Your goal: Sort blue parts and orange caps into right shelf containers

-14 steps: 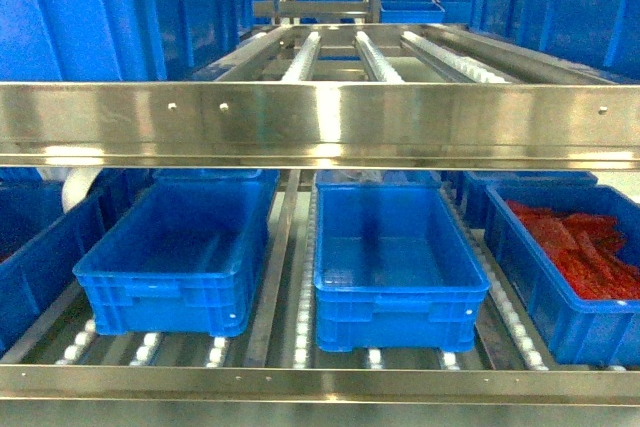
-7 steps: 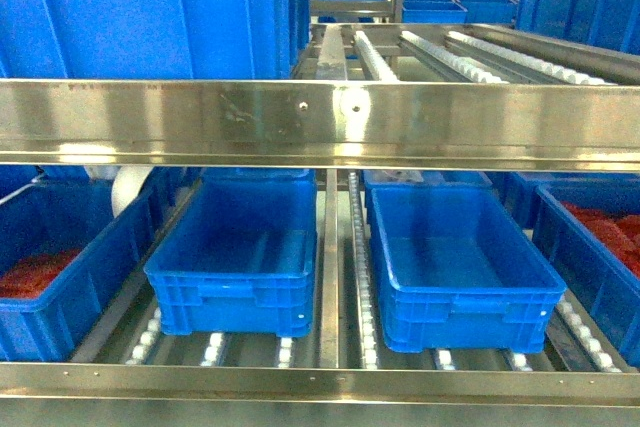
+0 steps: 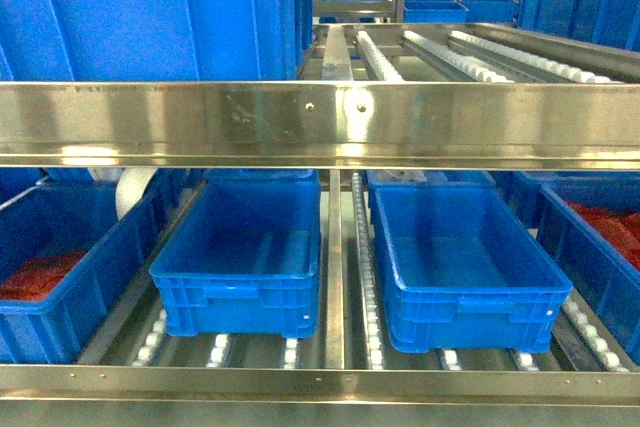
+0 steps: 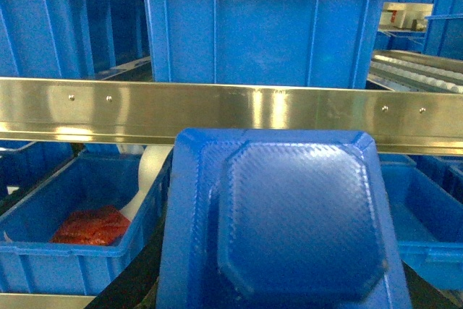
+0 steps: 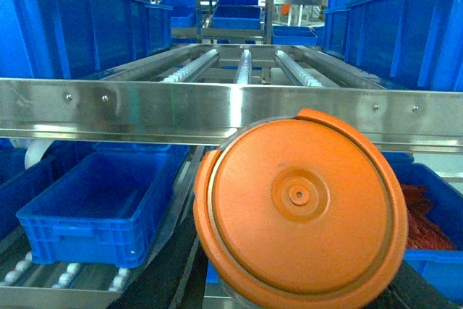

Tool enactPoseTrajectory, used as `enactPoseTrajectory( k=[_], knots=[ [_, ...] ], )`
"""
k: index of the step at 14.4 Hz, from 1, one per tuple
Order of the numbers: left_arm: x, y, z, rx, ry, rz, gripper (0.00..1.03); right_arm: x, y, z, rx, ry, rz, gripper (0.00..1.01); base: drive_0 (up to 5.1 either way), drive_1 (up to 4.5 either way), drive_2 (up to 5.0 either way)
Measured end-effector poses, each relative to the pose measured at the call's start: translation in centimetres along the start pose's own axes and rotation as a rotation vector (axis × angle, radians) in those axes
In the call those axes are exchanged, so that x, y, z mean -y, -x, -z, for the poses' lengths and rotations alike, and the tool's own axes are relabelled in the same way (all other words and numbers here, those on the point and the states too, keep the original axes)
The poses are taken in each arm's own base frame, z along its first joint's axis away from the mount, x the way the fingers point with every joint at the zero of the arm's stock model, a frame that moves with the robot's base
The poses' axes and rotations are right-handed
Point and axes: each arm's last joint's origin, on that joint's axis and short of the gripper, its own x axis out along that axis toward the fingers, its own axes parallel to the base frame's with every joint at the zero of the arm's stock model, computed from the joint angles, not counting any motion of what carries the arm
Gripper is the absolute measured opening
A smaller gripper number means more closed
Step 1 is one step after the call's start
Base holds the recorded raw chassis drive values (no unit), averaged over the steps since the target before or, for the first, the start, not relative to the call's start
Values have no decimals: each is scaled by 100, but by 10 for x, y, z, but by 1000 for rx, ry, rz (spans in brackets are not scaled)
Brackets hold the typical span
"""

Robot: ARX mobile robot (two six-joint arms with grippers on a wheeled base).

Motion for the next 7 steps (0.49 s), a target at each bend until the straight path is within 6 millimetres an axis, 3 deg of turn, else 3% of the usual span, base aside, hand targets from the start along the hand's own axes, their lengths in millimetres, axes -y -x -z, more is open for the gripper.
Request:
enactPoseTrajectory(
  k=[7],
  knots=[
    [0, 0, 0, 2, 0, 1, 43, 0, 0, 0, 0, 0, 3, 42, 0, 0, 0]
  ],
)
